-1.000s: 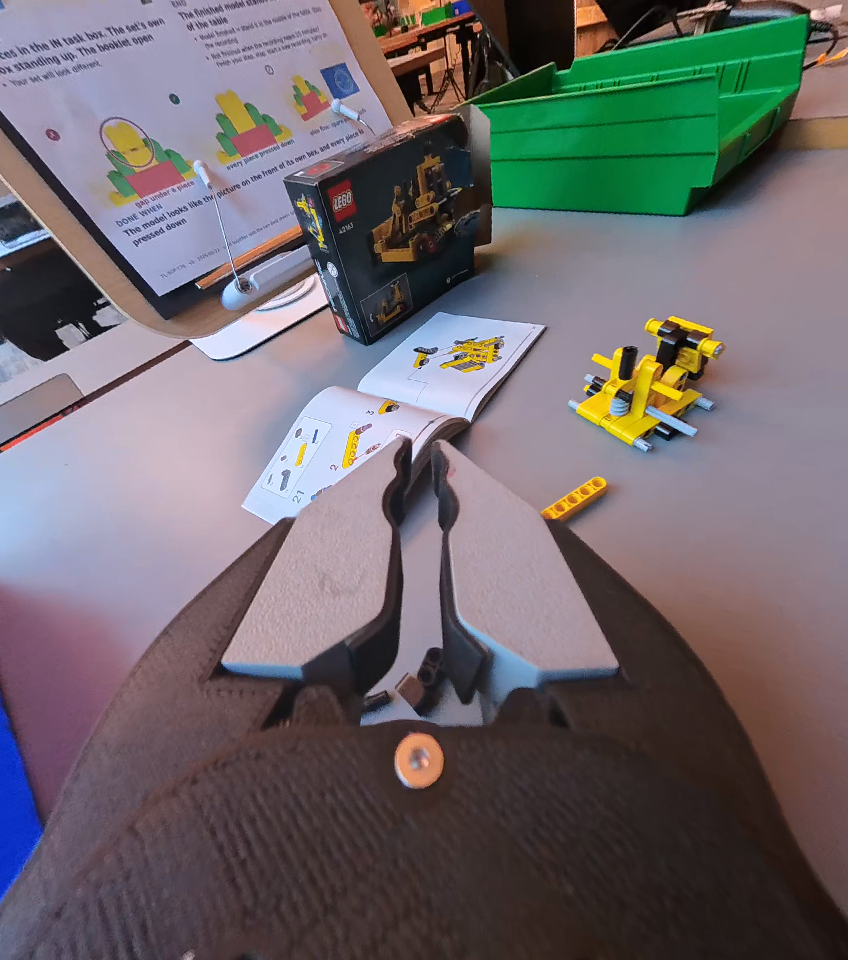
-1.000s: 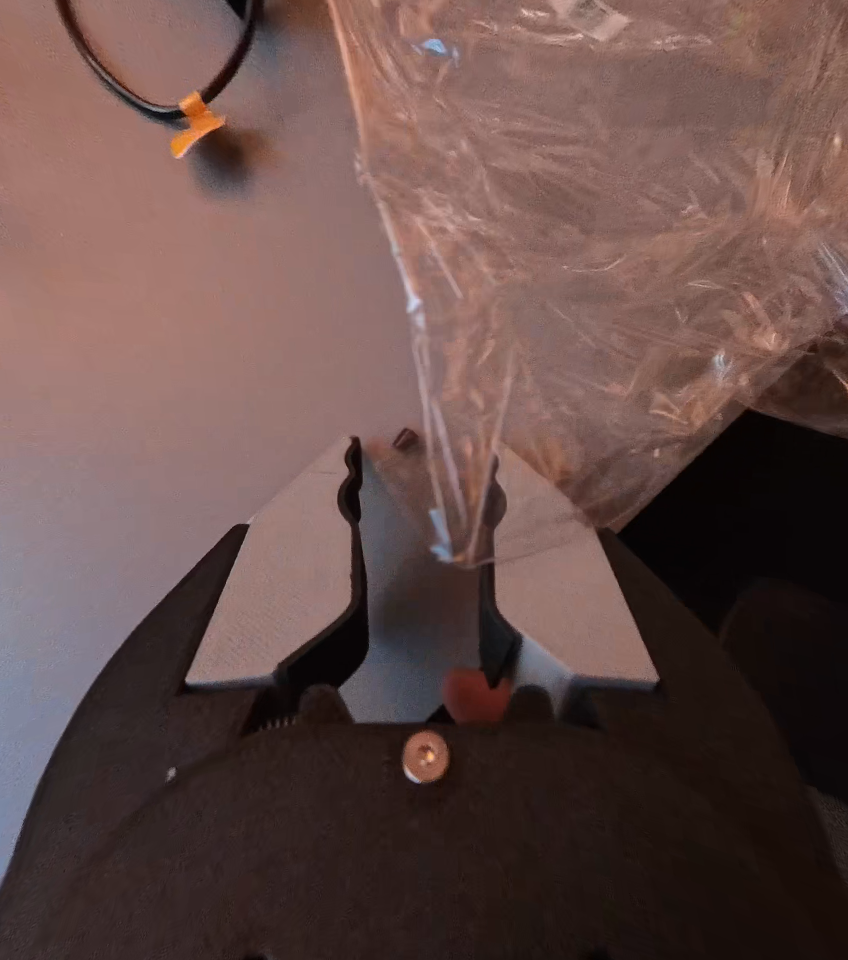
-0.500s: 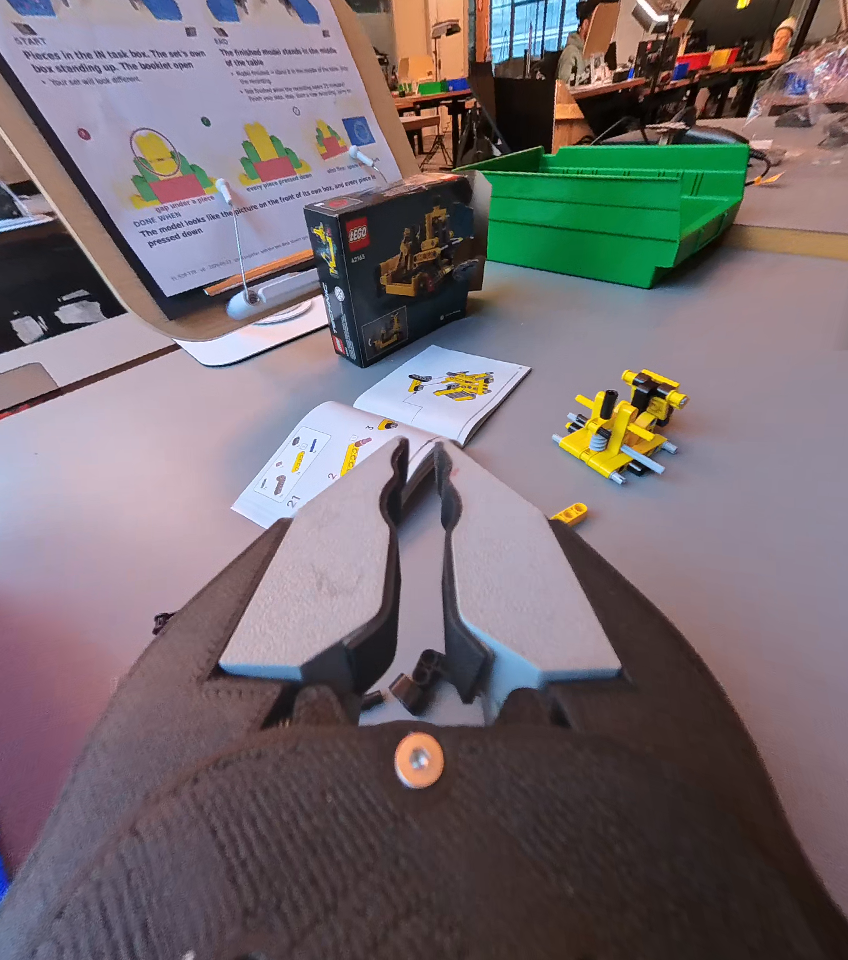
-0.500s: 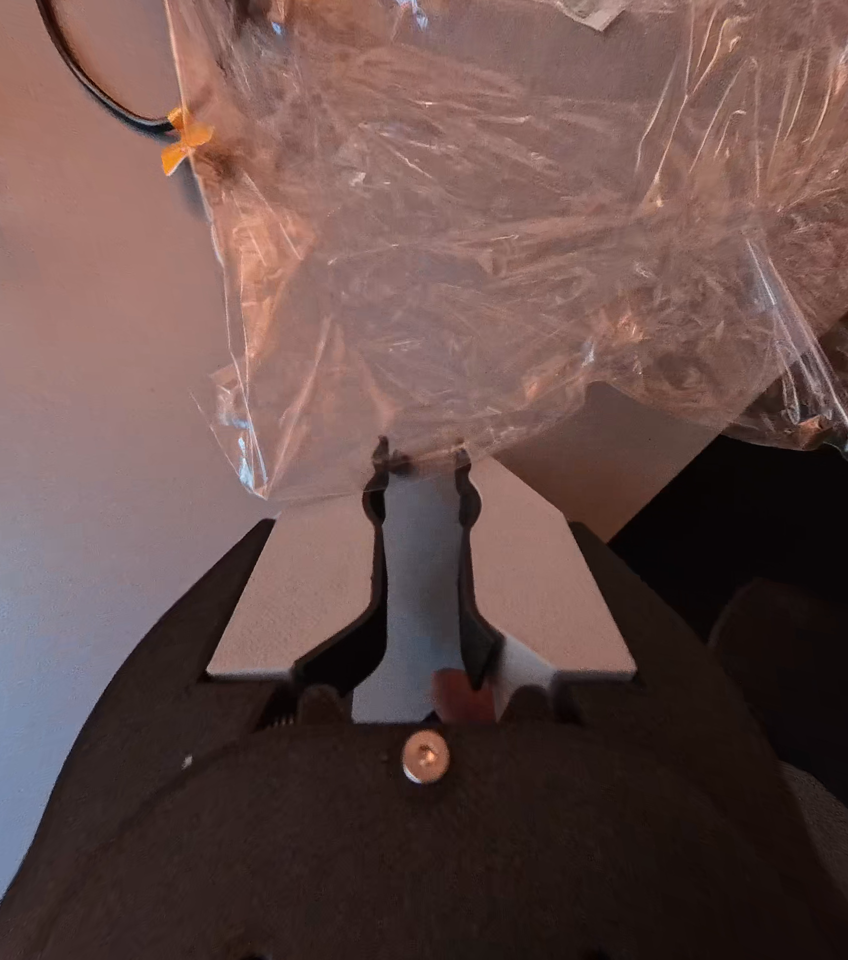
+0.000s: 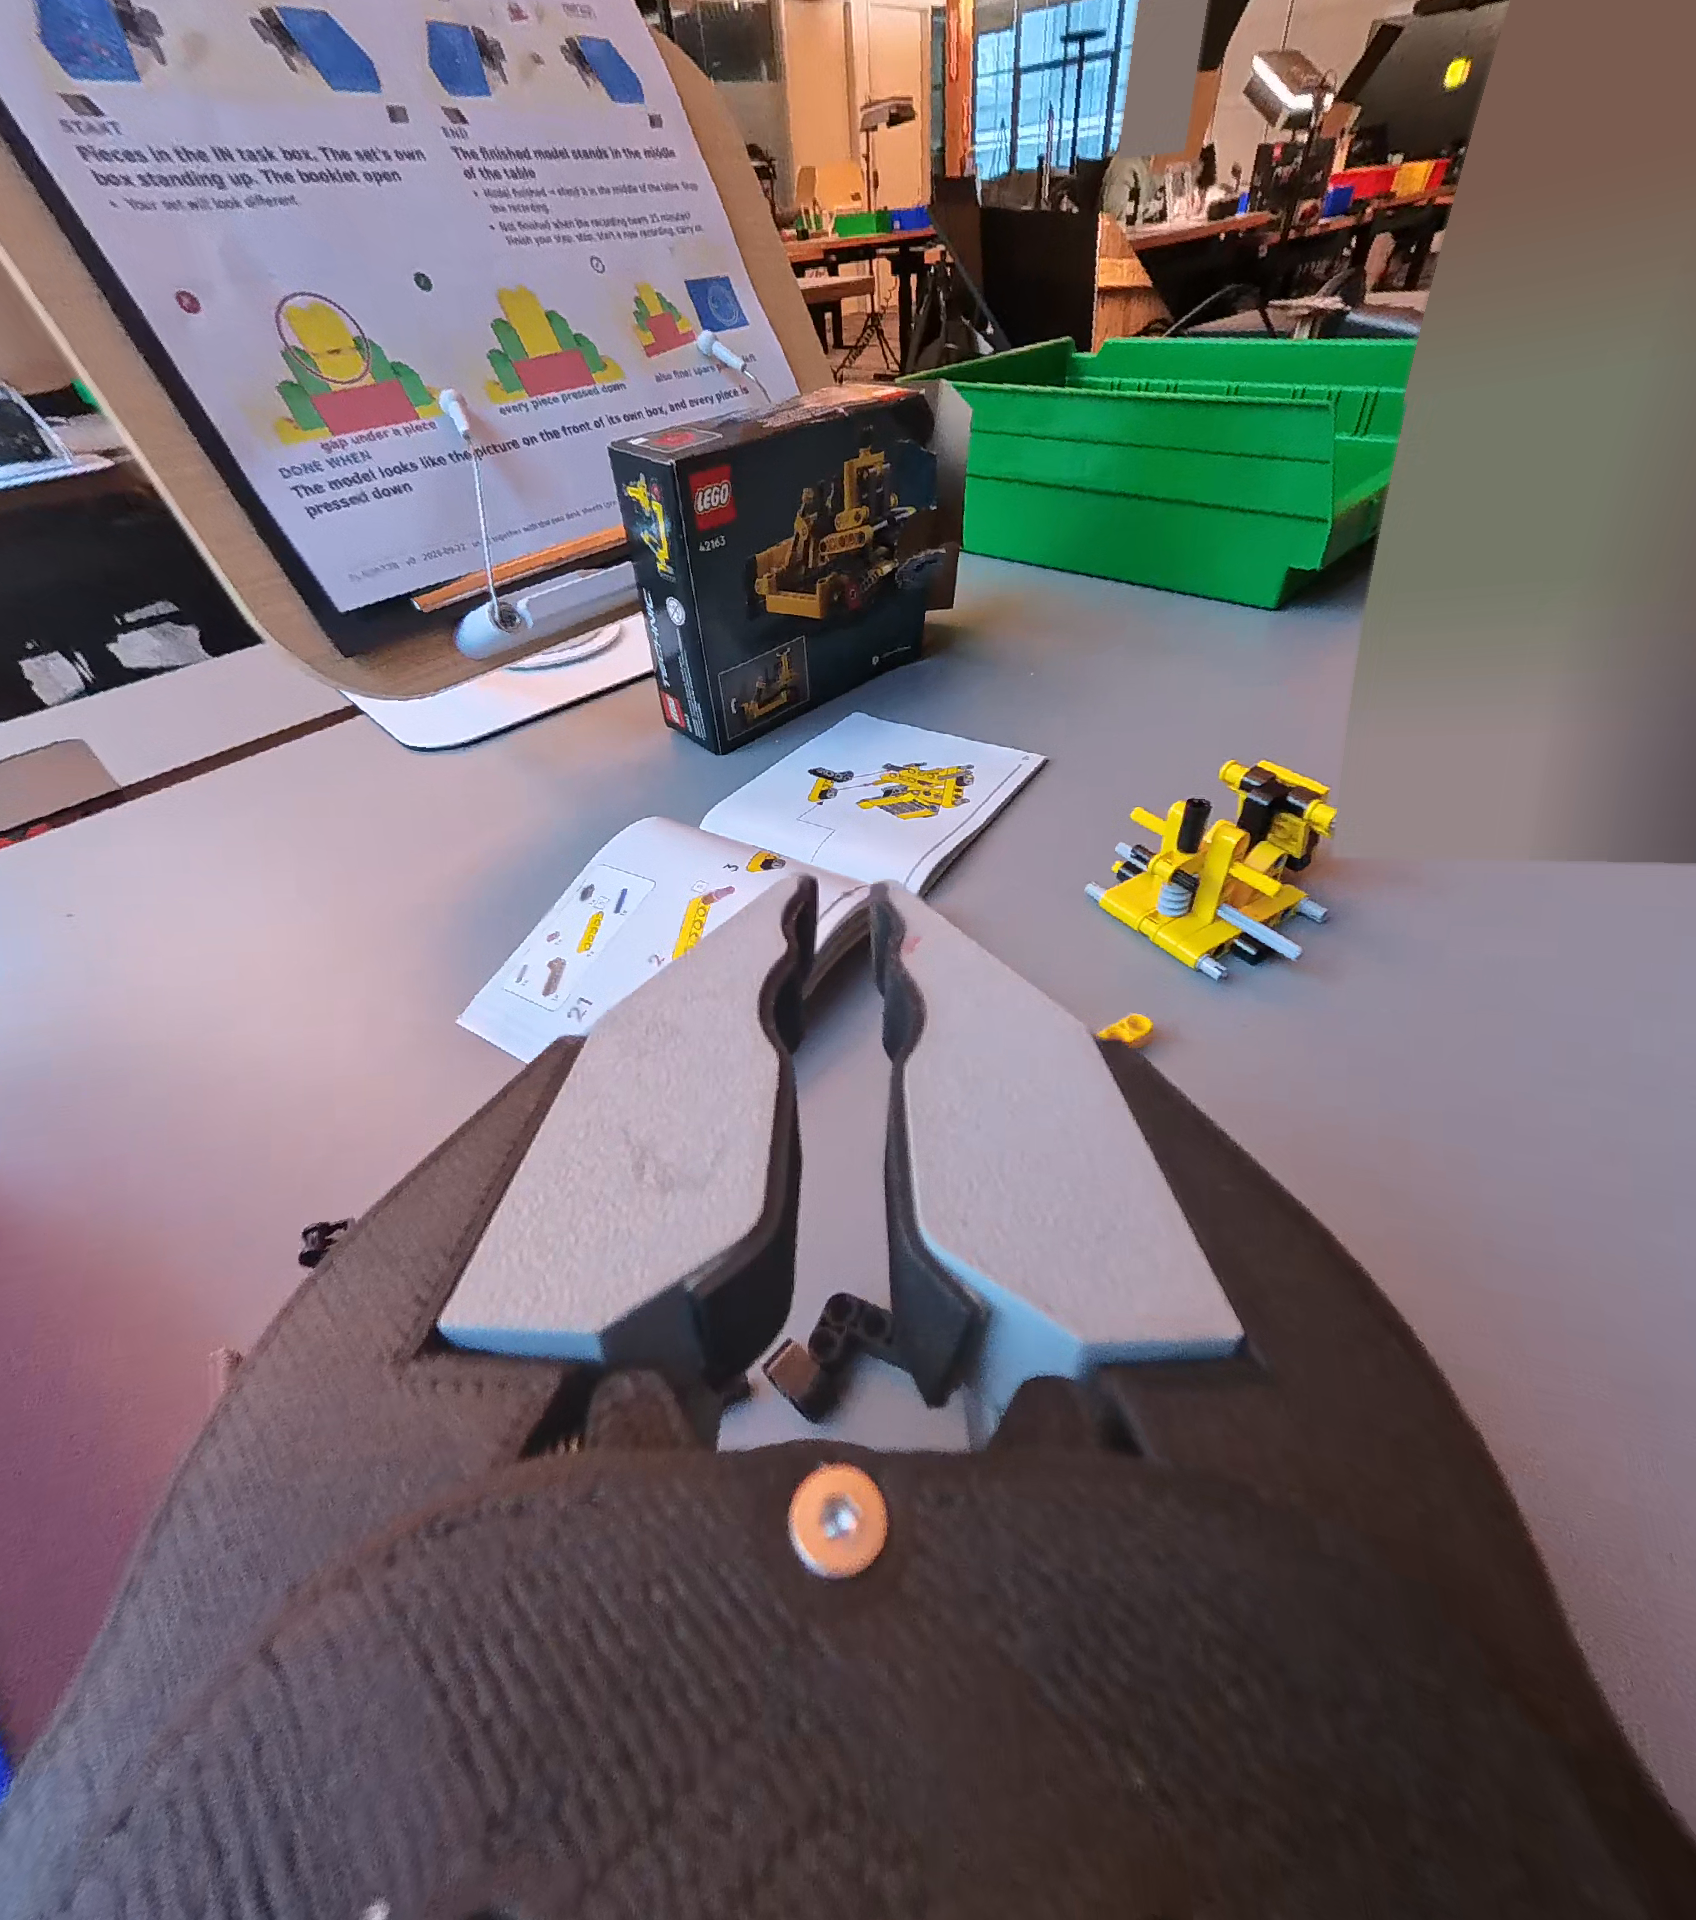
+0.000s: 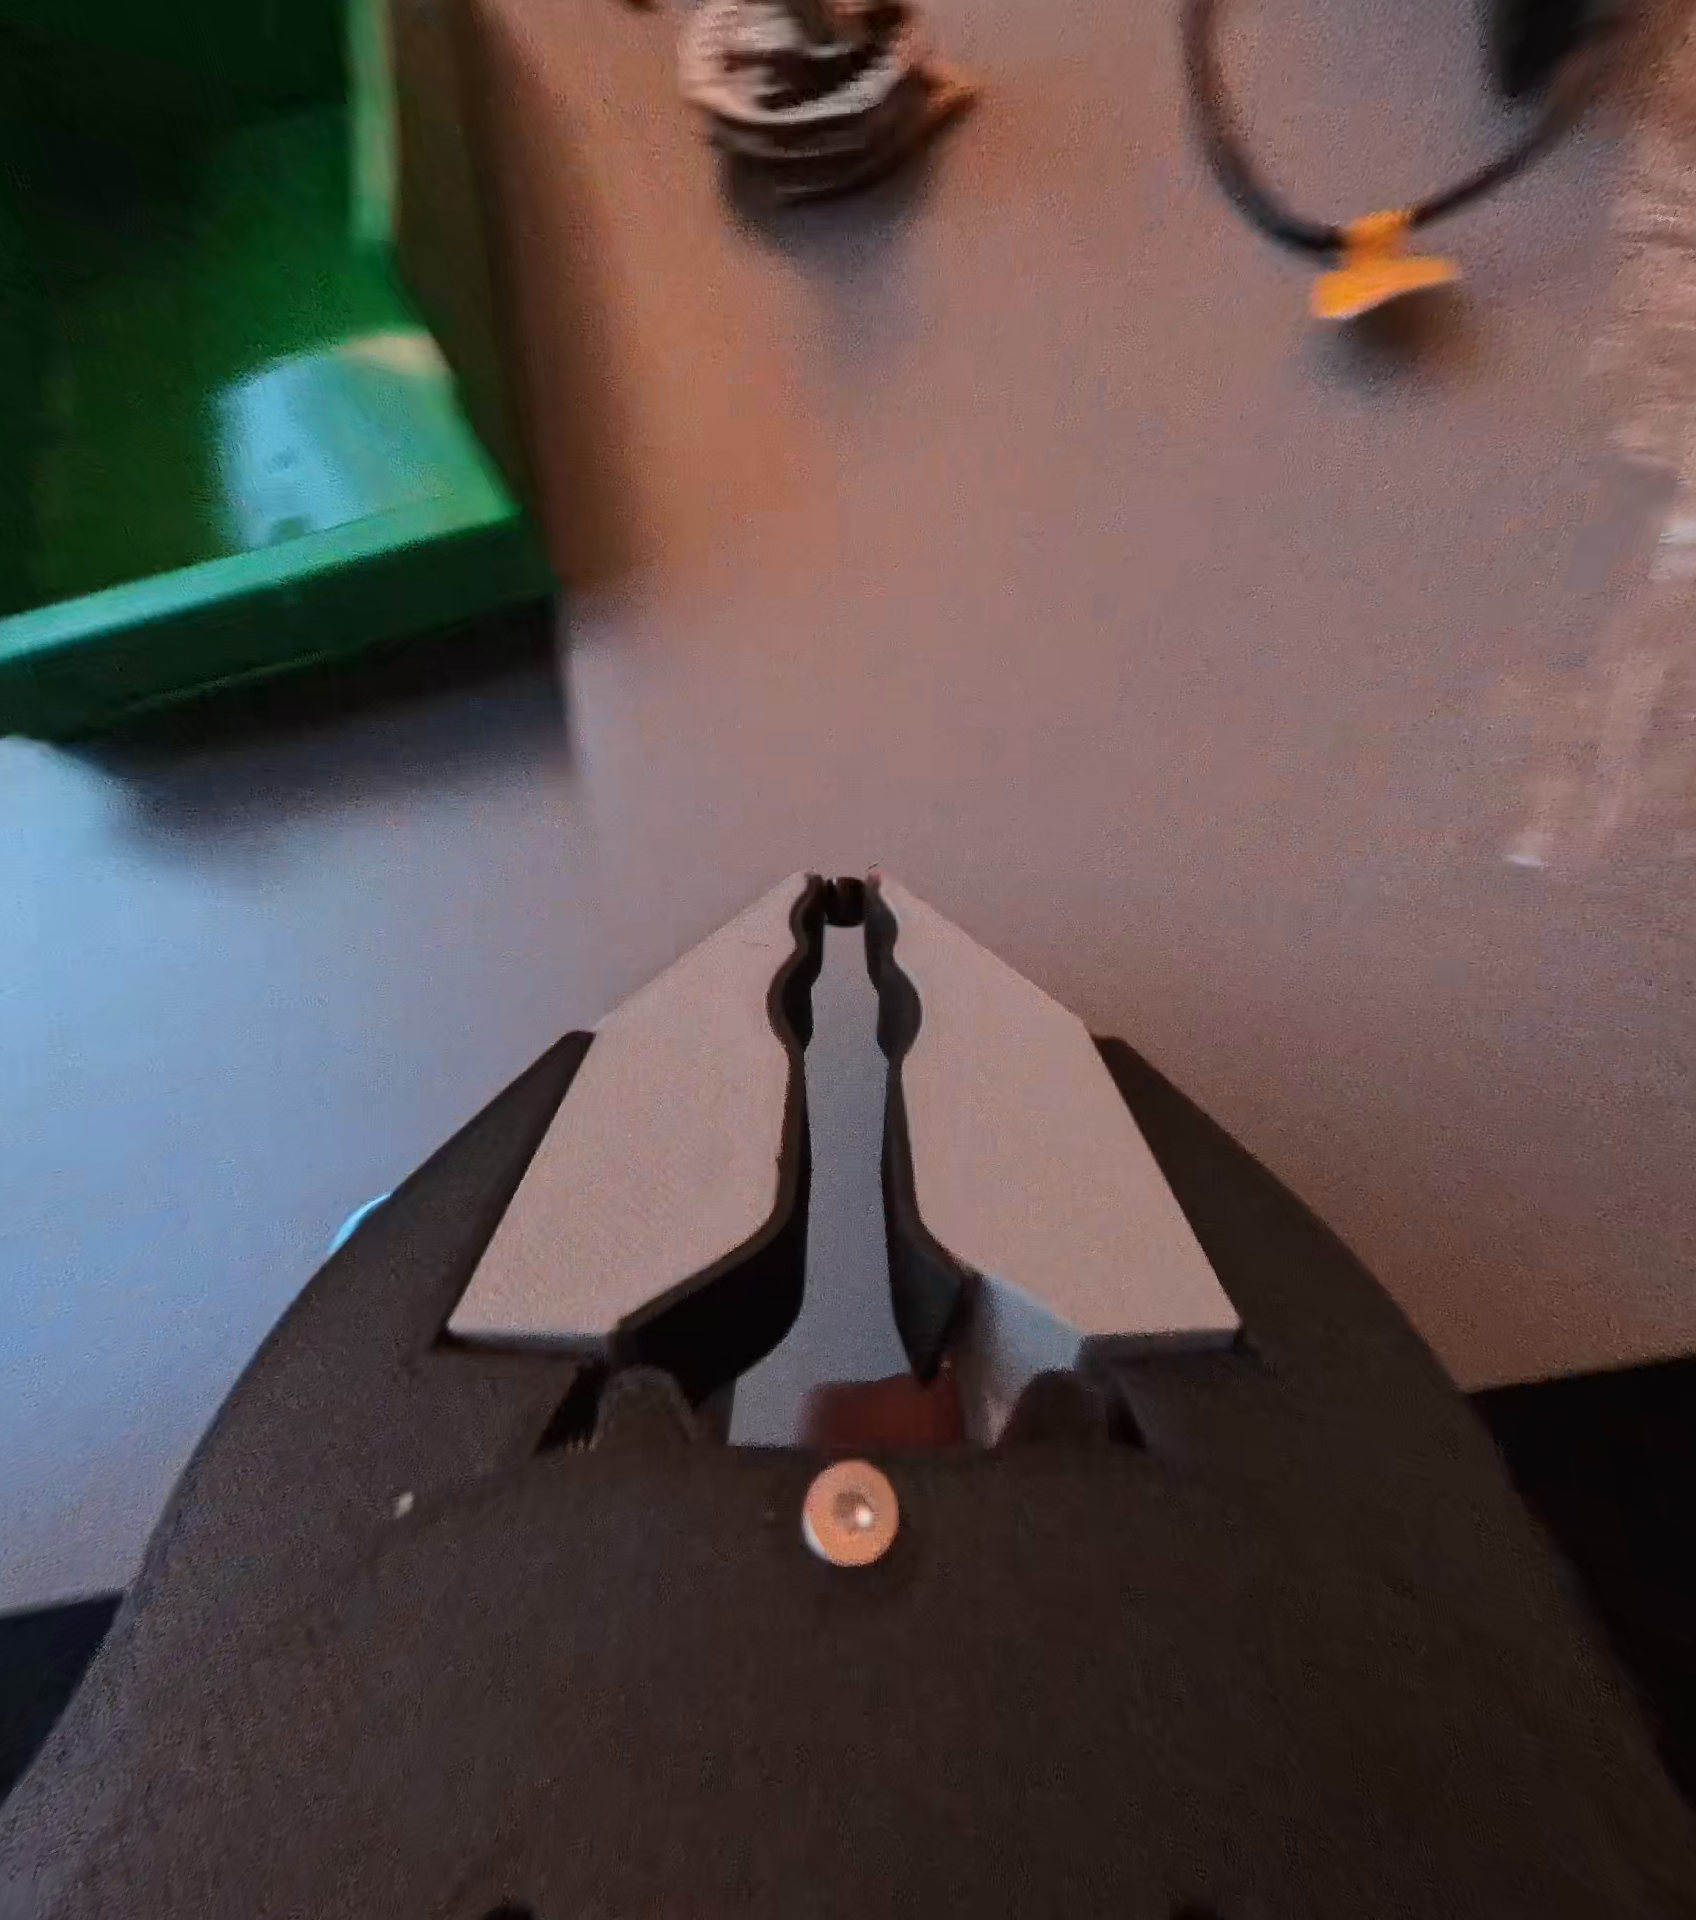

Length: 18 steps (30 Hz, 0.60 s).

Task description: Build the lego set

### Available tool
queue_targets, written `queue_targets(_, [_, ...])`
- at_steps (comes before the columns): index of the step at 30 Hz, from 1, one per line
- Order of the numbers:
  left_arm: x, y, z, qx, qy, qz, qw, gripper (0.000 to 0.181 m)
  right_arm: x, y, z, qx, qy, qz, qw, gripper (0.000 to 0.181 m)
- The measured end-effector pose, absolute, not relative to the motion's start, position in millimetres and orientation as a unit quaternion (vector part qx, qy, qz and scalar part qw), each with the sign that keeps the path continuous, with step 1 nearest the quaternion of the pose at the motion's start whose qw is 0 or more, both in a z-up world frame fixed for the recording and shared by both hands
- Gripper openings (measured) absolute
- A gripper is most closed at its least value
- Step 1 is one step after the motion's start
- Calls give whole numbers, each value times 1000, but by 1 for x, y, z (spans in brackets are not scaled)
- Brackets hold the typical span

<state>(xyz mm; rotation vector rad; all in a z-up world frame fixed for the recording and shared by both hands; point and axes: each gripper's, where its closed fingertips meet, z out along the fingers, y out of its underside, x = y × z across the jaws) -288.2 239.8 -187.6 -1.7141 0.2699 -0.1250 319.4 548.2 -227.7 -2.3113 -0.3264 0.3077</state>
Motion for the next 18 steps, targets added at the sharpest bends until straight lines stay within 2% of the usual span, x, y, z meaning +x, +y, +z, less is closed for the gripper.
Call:
queue_targets(8, [-302, 222, -181, -743, 96, -83, 658, 8, 78, 389, -205, -772, -440, 286, 360, 4])
queue_targets(13, [-311, 209, -185, -750, 107, -60, 650, 10, -26, 331, -233, -691, -579, 285, 325, 4])
queue_targets(18, [-326, 201, -194, -766, 134, -3, 629, 11, -83, 308, -259, -643, -654, 257, 304, 4])
